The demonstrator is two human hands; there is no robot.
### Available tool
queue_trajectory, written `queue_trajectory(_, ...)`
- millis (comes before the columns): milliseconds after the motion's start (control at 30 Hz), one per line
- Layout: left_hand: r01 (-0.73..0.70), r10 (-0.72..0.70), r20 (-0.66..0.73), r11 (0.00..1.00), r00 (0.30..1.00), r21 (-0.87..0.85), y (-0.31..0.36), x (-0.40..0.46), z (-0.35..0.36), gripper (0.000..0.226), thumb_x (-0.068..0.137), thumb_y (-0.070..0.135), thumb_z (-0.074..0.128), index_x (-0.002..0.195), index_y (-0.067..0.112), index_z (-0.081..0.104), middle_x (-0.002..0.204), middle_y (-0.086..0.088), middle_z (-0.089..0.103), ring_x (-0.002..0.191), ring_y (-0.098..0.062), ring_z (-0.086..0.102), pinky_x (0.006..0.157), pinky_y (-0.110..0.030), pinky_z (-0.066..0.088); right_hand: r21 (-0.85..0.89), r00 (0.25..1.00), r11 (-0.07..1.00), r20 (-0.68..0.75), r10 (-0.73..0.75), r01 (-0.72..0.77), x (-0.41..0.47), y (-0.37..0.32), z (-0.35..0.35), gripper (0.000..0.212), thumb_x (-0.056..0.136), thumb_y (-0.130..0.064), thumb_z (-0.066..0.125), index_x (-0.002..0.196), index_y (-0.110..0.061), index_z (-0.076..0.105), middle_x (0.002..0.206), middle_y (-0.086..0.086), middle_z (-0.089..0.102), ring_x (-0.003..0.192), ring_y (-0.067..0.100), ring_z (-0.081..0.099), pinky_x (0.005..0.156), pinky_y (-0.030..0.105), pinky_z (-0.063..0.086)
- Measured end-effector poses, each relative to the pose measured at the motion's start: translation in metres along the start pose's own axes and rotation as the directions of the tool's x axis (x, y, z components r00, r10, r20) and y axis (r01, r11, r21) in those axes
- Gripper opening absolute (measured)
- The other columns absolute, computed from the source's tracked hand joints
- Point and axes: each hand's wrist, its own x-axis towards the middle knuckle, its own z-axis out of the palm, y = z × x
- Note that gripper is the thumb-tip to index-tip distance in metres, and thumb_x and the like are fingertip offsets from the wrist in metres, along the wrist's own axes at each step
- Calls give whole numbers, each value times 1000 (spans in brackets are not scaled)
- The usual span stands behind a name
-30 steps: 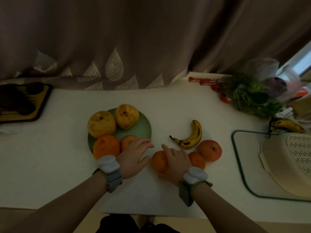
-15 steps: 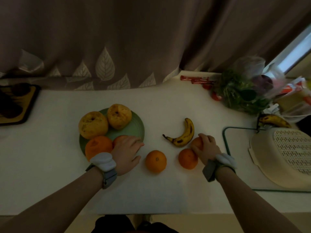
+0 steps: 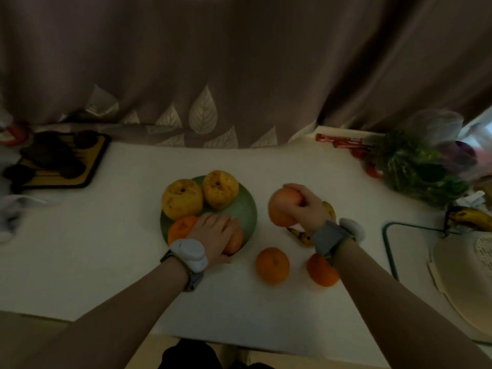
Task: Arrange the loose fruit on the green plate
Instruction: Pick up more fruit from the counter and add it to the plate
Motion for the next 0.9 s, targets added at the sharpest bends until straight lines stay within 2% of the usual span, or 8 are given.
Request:
queue_trajectory(167, -47, 47, -49, 999, 998, 1, -9, -3, -2, 85, 26, 64, 83, 95, 17, 69, 86, -4, 72, 68, -19, 69, 59, -24, 55, -16, 995, 997, 73, -74, 75, 18, -7, 56, 51, 72, -13, 74, 119, -15, 52, 114, 4, 49, 106, 25, 49, 84, 36, 46)
queue_trajectory(333, -102, 102, -64, 995, 993, 4, -22, -9, -4, 87, 47, 57, 82, 118, 13, 57, 106, -9, 69, 90, -26, 67, 84, -39, 53, -63, 983, 994, 163, -80, 91, 23, 9, 76, 65, 67, -24, 79, 123, -23, 47, 127, 3, 49, 116, 26, 49, 96, 44, 48)
queue_trajectory(500, -115, 115, -30, 993, 993, 10, -29, -20, -3, 92, 31, 67, 80, 105, 14, 66, 101, -3, 73, 93, -20, 69, 77, -34, 56, -113, 969, 988, 233, -77, 106, 24, 25, 79, 70, 66, -20, 80, 126, -22, 43, 136, 7, 45, 122, 24, 45, 97, 34, 42)
queue_trajectory(567, -96, 93, -42, 992, 995, -78, -29, -19, 1, 92, 48, 58, 81, 121, 9, 55, 122, -12, 63, 112, -25, 59, 93, -36, 48, -135, 965, 982, 244, -94, 130, 19, 29, 82, 69, 66, -20, 80, 123, -27, 41, 134, 5, 45, 121, 23, 46, 100, 38, 44)
queue_trajectory(600, -87, 87, -7, 985, 996, -150, -29, -17, 2, 89, 64, 50, 76, 133, 7, 40, 138, -14, 48, 126, -26, 45, 105, -36, 36, -149, 965, 978, 238, -109, 148, 16, 31, 84, 69, 66, -21, 80, 121, -30, 38, 130, 3, 45, 119, 22, 46, 99, 39, 45)
queue_trajectory(667, -50, 62, 50, 977, 997, -208, -30, -17, 4, 85, 80, 45, 64, 143, 10, 18, 151, -11, 25, 138, -24, 24, 112, -35, 18, -204, 963, 962, 235, -133, 182, 12, 32, 84, 69, 67, -27, 78, 119, -32, 33, 123, -2, 44, 112, 22, 50, 93, 39, 49)
queue_trajectory(767, 12, 1, 54, 970, 999, -243, -27, -15, 5, 92, 79, 56, 59, 144, 14, 9, 151, -7, 24, 137, -22, 24, 111, -34, 17, -381, 935, 881, 318, -159, 279, 17, 28, 79, 74, 68, -27, 75, 127, -23, 30, 127, 4, 41, 107, 28, 54, 85, 42, 51)
queue_trajectory(900, 17, -9, 37, 972, 999, -235, -25, -11, 3, 88, 78, 56, 59, 143, 15, 15, 147, -6, 31, 132, -23, 31, 107, -33, 20, -560, 879, 711, 444, -175, 424, 27, 19, 77, 73, 68, -31, 77, 127, -15, 38, 137, 12, 31, 111, 32, 50, 79, 28, 40)
